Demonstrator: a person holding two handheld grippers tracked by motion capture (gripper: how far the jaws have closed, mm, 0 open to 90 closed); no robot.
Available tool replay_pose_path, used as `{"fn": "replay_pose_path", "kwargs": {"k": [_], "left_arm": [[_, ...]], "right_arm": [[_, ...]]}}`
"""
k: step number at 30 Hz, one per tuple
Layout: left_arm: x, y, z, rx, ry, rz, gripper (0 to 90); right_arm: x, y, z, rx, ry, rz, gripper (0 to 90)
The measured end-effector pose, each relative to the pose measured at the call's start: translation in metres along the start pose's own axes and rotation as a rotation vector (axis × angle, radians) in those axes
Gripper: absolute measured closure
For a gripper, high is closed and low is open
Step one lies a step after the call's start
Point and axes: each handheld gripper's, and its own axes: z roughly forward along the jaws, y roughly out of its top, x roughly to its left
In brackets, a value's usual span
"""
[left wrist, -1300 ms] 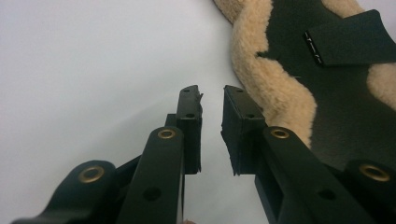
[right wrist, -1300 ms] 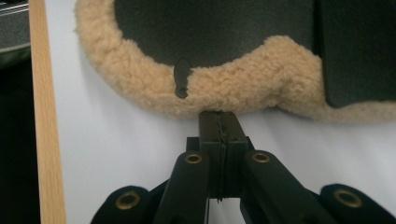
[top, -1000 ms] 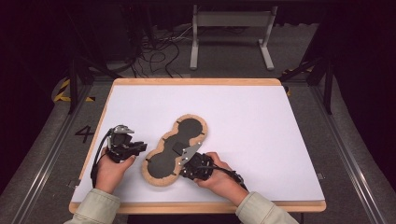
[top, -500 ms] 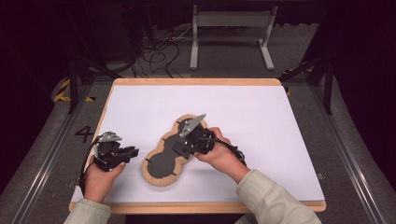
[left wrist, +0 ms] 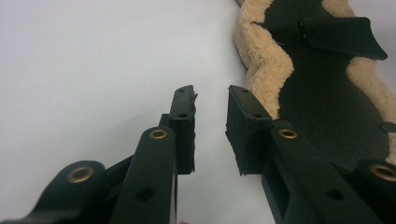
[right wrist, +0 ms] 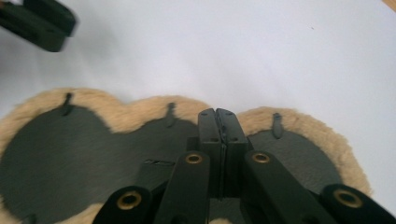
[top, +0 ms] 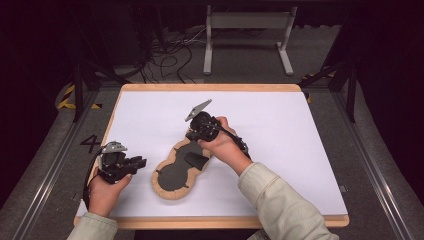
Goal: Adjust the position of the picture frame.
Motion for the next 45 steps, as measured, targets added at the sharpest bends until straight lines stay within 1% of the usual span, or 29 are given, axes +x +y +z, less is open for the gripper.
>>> {"fn": "replay_pose_path", "kwargs": {"k": [1,4,6,7,8,10,13,15,18,20,21,22,24,25,26,27,28,29,30,32,33,35,38,41,43,44,45], "left_arm": [[0.0,0.0,0.0,0.001,0.0,0.001,72.5],[0.001,0.0,0.001,0.002,-0.001,0.002,72.5],[0.001,0.0,0.001,-0.001,-0.006,-0.002,72.5],[0.001,0.0,0.001,-0.002,-0.001,0.005,72.4],[0.001,0.0,0.001,0.003,-0.008,0.0,72.4],[0.001,0.001,0.002,0.006,-0.012,0.007,72.5],[0.001,0.001,0.003,0.007,-0.013,0.011,72.7],[0.001,0.001,0.004,0.007,-0.017,0.003,72.7],[0.002,0.002,0.005,0.003,-0.017,0.004,72.6],[0.001,0.002,0.005,0.008,-0.019,0.0,72.6],[0.002,0.002,0.005,0.013,-0.017,0.008,72.6],[0.002,0.002,0.005,0.013,-0.017,0.008,72.6],[0.001,0.002,0.006,0.013,-0.016,0.01,72.5],[0.001,0.002,0.006,0.011,-0.017,0.009,72.4],[0.001,0.002,0.006,0.011,-0.017,0.009,72.4],[0.001,0.002,0.006,0.011,-0.019,0.011,72.4],[0.001,0.002,0.006,0.015,-0.019,0.012,72.4],[0.001,0.002,0.006,0.017,-0.018,0.012,72.5],[0.001,0.002,0.006,0.018,-0.019,0.013,72.4],[0.001,0.002,0.006,0.018,-0.017,0.016,72.4],[0.001,0.002,0.006,0.02,-0.021,0.015,72.3],[0.0,0.002,0.006,0.02,-0.024,0.012,72.3],[-0.001,0.002,0.007,0.027,-0.03,0.016,72.4],[-0.003,0.003,0.01,0.037,-0.052,0.028,73.0],[-0.006,0.004,0.012,0.039,-0.064,0.036,74.0],[-0.009,0.005,0.013,0.042,-0.077,0.041,74.6],[-0.009,0.005,0.013,0.042,-0.077,0.041,75.2]], "right_arm": [[-0.003,0.002,0.004,0.005,-0.012,0.0,90.0],[-0.012,0.006,0.013,-0.002,-0.019,0.026,90.0],[-0.019,0.007,0.021,0.008,-0.033,0.04,90.0],[-0.02,0.007,0.024,0.007,-0.038,0.045,90.0],[-0.024,0.006,0.028,0.005,-0.05,0.058,90.0],[-0.029,0.004,0.036,-0.009,-0.048,0.092,90.0],[-0.03,0.006,0.048,-0.001,-0.062,0.093,90.0],[-0.028,0.009,0.056,0.017,-0.07,0.085,90.0],[-0.026,0.01,0.066,0.053,-0.08,0.069,90.0],[-0.025,0.01,0.068,0.061,-0.081,0.074,90.0],[-0.025,0.009,0.072,0.067,-0.079,0.078,90.0],[-0.025,0.009,0.072,0.071,-0.084,0.072,90.0],[-0.024,0.01,0.072,0.076,-0.086,0.065,90.0],[-0.021,0.011,0.073,0.092,-0.108,0.039,90.0],[-0.021,0.011,0.073,0.092,-0.108,0.039,90.0],[-0.018,0.012,0.072,0.118,-0.128,-0.001,90.0],[-0.018,0.012,0.072,0.118,-0.128,-0.001,90.0],[-0.018,0.012,0.071,0.132,-0.135,-0.009,90.0],[-0.018,0.011,0.069,0.148,-0.139,-0.005,90.0],[-0.02,0.009,0.068,0.154,-0.138,-0.007,90.0],[-0.021,0.008,0.066,0.16,-0.136,0.003,90.0],[-0.023,0.002,0.059,0.176,-0.136,0.023,90.0],[-0.026,-0.009,0.049,0.198,-0.14,0.037,90.0],[-0.029,-0.023,0.038,0.195,-0.138,0.05,90.0],[-0.03,-0.032,0.031,0.187,-0.138,0.064,90.0],[-0.03,-0.036,0.027,0.186,-0.139,0.063,90.0],[-0.03,-0.041,0.023,0.187,-0.137,0.076,90.0]]}}
